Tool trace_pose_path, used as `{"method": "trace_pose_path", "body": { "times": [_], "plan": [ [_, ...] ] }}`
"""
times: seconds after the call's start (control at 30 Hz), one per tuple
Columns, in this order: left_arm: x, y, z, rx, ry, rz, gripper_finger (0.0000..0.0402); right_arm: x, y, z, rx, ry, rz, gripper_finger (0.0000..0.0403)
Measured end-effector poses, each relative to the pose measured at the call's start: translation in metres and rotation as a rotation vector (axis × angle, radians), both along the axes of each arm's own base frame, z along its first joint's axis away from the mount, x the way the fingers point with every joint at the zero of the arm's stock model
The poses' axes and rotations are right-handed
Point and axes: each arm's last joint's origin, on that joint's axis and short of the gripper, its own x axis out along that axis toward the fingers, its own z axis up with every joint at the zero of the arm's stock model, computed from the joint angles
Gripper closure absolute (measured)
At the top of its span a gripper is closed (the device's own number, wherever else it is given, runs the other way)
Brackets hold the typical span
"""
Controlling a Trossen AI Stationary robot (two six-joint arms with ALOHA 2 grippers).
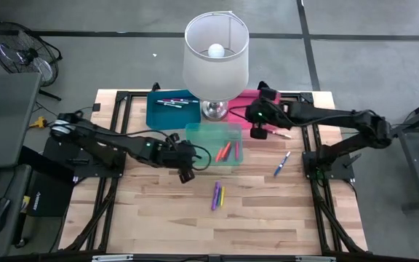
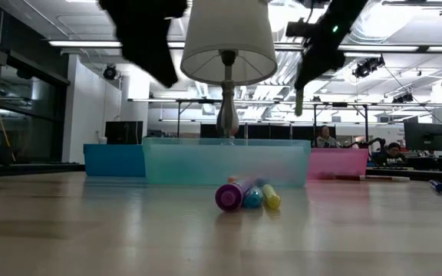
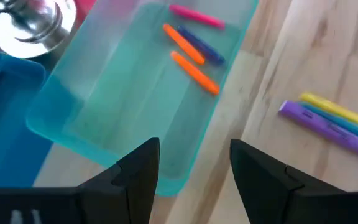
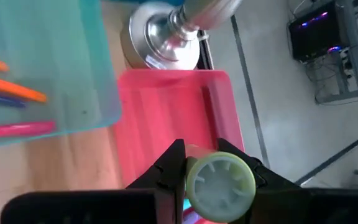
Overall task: Pick & Place Markers
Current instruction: Put the light green highlighter pen into the red bin
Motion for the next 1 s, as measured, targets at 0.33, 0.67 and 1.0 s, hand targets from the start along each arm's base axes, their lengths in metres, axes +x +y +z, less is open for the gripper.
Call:
{"method": "trace_pose_path", "body": {
  "times": [0.33, 0.67, 1.0],
  "plan": [
    [-0.038, 0.007, -0.016, -0.111, -0.099, 0.021, 0.0208, 0.021, -0.041, -0.054, 0.047, 0.231, -0.041, 0.0342],
    [-0.041, 0.007, -0.024, -0.103, -0.071, -0.02, 0.0208, 0.035, -0.056, -0.091, -0.008, 0.439, 0.05, 0.0342],
    [-0.04, 0.006, -0.025, -0.107, -0.065, -0.044, 0.0208, 0.046, -0.063, -0.123, -0.095, 0.64, 0.137, 0.0342]
  ]
}}
